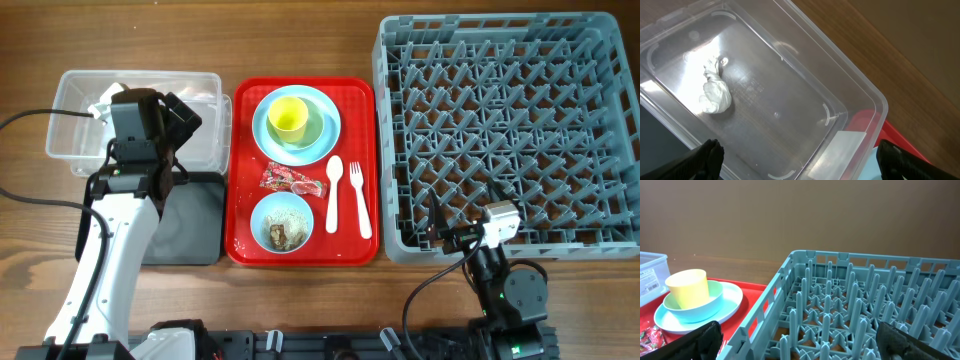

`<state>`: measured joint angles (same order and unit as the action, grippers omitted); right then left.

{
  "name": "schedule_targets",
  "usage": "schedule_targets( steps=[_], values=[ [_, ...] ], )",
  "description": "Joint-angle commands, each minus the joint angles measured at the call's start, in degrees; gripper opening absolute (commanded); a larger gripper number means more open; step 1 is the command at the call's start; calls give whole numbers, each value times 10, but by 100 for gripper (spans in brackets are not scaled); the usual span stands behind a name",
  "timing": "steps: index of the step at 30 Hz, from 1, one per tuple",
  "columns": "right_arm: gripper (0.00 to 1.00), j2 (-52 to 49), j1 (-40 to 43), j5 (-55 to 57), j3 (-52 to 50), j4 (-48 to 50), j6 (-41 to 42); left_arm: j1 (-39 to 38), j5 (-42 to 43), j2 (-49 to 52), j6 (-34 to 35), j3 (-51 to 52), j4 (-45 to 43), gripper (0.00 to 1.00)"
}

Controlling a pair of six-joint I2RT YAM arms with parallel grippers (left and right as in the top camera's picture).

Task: Sort waste into correct bins and load items into the dishwasher rack
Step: 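Open the left gripper to drop the tissue into the bin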

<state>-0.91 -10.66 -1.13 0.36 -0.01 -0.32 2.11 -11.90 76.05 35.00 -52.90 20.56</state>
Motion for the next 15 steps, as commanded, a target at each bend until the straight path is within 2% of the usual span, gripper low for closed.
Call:
schedule_targets(
  steps=[1,15],
  values=[
    [100,1,2,-2,-1,3,-3,4,5,-9,-3,0,0,99],
    [100,1,2,-2,-1,3,-3,4,18,-9,-3,0,1,99]
  ],
)
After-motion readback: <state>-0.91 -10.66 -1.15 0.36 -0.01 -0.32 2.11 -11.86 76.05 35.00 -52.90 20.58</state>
